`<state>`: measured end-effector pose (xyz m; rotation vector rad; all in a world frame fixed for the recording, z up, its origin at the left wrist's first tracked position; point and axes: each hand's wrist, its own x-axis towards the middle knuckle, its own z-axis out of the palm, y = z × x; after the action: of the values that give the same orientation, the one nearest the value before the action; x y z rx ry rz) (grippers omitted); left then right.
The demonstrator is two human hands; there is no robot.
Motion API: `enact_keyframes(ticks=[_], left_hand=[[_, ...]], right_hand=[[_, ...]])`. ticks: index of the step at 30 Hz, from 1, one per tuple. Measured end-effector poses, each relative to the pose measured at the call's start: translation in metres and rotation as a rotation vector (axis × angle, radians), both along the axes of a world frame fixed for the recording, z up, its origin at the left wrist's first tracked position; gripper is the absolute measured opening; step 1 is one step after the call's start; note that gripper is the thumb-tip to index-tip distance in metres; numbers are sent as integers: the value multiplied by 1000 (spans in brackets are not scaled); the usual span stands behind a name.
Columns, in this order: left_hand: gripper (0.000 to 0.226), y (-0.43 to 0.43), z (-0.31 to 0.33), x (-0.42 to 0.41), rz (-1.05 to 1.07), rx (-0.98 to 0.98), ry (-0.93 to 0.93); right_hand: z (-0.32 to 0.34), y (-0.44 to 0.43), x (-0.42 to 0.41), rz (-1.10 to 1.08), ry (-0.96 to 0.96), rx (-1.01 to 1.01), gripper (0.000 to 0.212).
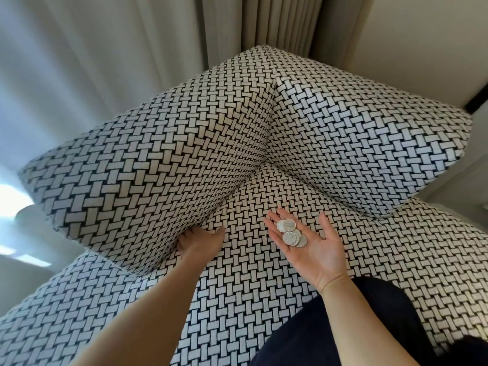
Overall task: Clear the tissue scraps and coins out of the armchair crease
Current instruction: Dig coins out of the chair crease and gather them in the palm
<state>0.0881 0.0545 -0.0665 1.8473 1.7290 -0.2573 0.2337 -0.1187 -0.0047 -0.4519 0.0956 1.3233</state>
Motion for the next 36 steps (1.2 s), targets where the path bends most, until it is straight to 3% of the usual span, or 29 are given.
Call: enact_keyframes(ticks=[7,12,15,17,19,23,27,36], left_hand=[[74,1,-5,-15,63,23,-222],[59,-20,-3,-32,98,113,-559],[52,-39,1,-30,-51,329,-615],[49,-45,4,-19,-155,334,-652],[50,-40,6,-4,-153,229,-617],[70,-2,-2,21,-239,141,-300],[82,19,-2,39,-263,5,-235],[98,24,10,84,18,-84,-68]], right_hand=[[3,-2,-1,-17,37,56,79],[5,0,-3,-68,56,12,82],[4,1,-1,-146,79,-54,80],[3,0,0,-167,94,-77,80],[4,-2,0,-163,95,-65,82],[4,-3,-1,-160,83,-27,87],[2,1,2,-161,68,-29,89],[-2,7,9,-198,126,-36,85]])
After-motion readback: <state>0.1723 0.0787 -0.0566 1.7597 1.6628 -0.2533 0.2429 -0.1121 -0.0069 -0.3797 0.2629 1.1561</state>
